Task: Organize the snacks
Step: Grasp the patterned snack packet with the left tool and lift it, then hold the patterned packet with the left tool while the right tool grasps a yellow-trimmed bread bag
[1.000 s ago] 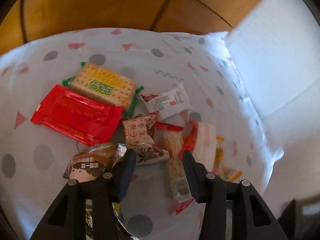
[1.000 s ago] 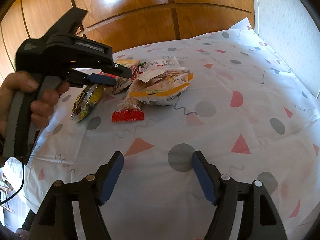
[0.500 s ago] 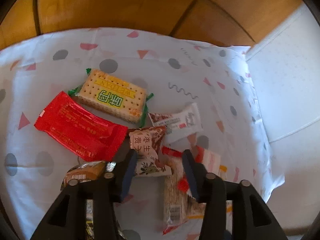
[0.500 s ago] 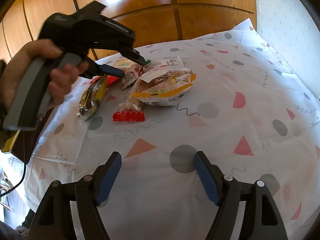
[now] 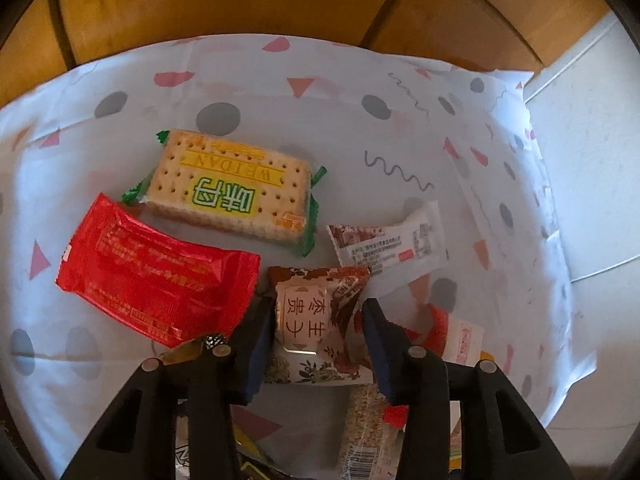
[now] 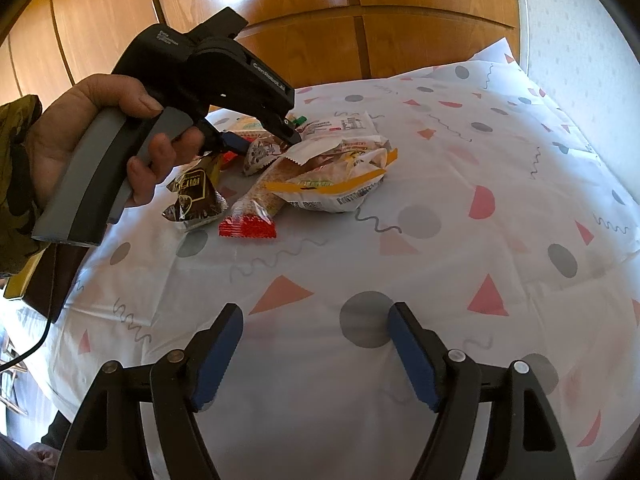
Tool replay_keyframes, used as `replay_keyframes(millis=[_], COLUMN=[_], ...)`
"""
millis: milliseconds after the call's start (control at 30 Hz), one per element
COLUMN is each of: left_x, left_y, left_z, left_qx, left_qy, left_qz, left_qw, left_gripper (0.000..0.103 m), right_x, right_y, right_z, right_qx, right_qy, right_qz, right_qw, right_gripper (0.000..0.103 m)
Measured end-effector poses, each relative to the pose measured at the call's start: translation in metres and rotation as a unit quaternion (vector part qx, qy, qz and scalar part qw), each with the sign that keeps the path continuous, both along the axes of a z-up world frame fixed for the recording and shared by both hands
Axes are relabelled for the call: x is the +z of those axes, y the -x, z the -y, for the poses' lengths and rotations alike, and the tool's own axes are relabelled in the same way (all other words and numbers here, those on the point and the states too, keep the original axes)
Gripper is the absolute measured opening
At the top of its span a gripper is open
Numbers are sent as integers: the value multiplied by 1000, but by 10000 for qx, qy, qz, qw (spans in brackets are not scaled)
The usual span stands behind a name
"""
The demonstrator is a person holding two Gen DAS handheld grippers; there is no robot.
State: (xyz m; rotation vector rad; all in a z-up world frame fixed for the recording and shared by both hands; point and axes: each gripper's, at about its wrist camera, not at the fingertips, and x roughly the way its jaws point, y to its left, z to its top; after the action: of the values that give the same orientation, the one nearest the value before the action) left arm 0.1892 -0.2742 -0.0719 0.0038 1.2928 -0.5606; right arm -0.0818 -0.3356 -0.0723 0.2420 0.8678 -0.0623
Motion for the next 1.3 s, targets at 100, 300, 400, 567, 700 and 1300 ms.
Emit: replay_keyframes(millis=[100, 300, 400, 567, 700, 1300], left_x=[0, 18, 46, 84, 80, -6], left_y=[3, 30, 53, 104, 145, 190], left_z=[6, 3, -13, -63, -101, -168], left_qx=[-66, -403, -573, -638, -653, -268], left_qy=[-128, -399, -156, 198, 194, -257], left_qz=[117, 1056, 1606, 2265, 2352, 1795], left_qw=[9998, 9928, 9852, 9717, 9696, 9831], left_gripper=[39, 25, 25, 25, 25, 26], right_x=[0, -1, -1, 0, 1, 47], right_y=[1, 1, 1, -1, -4, -30], right_z=[0, 0, -3, -3, -3, 60], right_qx=[19, 11, 25, 9, -71, -813], right_qy=[23, 45, 116, 114, 98, -1096], right_qz=[23, 61, 47, -9, -77, -118], right_qw=[10000, 10000, 9999, 9999, 9999, 9906], right_gripper=[77, 77, 77, 78, 78, 41])
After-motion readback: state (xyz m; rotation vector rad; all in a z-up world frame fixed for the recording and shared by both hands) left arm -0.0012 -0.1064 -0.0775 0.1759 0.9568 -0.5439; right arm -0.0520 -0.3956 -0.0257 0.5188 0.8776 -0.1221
